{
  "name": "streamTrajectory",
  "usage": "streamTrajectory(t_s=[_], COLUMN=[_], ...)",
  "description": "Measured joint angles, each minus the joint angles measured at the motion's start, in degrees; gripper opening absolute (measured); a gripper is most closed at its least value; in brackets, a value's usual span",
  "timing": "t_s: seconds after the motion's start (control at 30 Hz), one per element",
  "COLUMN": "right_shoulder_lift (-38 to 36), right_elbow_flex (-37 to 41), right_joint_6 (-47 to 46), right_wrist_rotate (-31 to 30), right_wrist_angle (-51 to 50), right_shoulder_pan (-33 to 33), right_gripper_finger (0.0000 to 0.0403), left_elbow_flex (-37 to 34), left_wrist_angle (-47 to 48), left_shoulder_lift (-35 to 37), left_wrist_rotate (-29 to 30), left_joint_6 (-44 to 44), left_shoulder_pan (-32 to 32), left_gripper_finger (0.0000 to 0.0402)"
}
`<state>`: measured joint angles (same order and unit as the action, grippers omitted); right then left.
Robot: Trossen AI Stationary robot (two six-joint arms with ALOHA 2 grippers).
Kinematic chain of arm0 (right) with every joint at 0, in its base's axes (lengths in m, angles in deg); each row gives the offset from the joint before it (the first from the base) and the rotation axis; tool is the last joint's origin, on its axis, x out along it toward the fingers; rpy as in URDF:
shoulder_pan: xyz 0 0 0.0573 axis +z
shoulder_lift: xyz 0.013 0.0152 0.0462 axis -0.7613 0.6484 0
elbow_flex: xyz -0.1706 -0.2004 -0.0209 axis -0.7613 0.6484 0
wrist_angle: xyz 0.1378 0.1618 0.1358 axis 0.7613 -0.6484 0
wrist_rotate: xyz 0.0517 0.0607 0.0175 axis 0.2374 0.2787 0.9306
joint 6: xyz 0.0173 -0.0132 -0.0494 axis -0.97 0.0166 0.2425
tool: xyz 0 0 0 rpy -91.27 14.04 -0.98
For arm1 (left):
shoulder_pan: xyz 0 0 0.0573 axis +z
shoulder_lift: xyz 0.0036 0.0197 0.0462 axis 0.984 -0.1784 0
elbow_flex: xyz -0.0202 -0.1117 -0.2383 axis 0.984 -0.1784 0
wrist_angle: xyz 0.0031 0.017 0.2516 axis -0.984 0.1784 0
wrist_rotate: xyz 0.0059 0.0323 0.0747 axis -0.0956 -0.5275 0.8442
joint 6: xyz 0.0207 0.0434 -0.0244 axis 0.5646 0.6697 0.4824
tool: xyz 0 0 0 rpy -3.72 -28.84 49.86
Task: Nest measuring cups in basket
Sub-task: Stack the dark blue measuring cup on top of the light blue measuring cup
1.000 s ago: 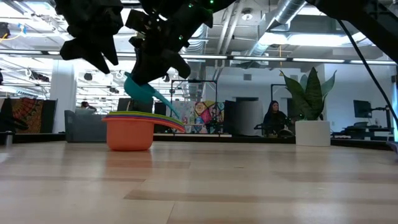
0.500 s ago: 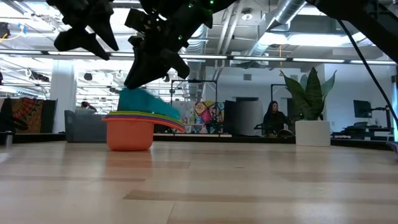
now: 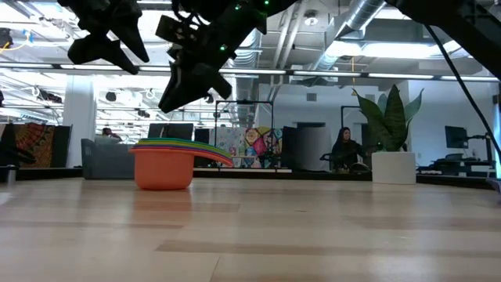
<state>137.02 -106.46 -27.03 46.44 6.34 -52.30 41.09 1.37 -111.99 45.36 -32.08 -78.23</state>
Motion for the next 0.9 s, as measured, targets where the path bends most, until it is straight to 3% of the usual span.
streamTrajectory(t_s=[0.13,0.37,0.57,0.9], right_shoulder_lift=[-0.5,-3.0,-7.9,-18.5], right_elbow_flex=[-1.2,-4.7,-4.4,-3.4], right_joint_6=[-11.6,-32.8,-35.5,-36.0], right_wrist_rotate=[-4.9,9.1,9.6,9.8], right_wrist_angle=[-1.4,-10.1,-16.6,-16.6], right_shoulder_pan=[-0.5,-5.4,-9.0,-10.8], right_gripper_finger=[0.0098,0.0084,0.0054,0.0007], left_elbow_flex=[0.0,0.0,0.0,0.0], left_wrist_angle=[0.0,0.0,0.1,0.4], left_shoulder_lift=[0.0,0.0,0.0,0.0], left_wrist_rotate=[0.0,0.1,1.1,6.0], left_joint_6=[0.0,-0.1,-0.7,-2.5], left_shoulder_pan=[0.0,-0.7,-2.6,-5.0], left_gripper_finger=[0.016,0.016,0.016,0.016])
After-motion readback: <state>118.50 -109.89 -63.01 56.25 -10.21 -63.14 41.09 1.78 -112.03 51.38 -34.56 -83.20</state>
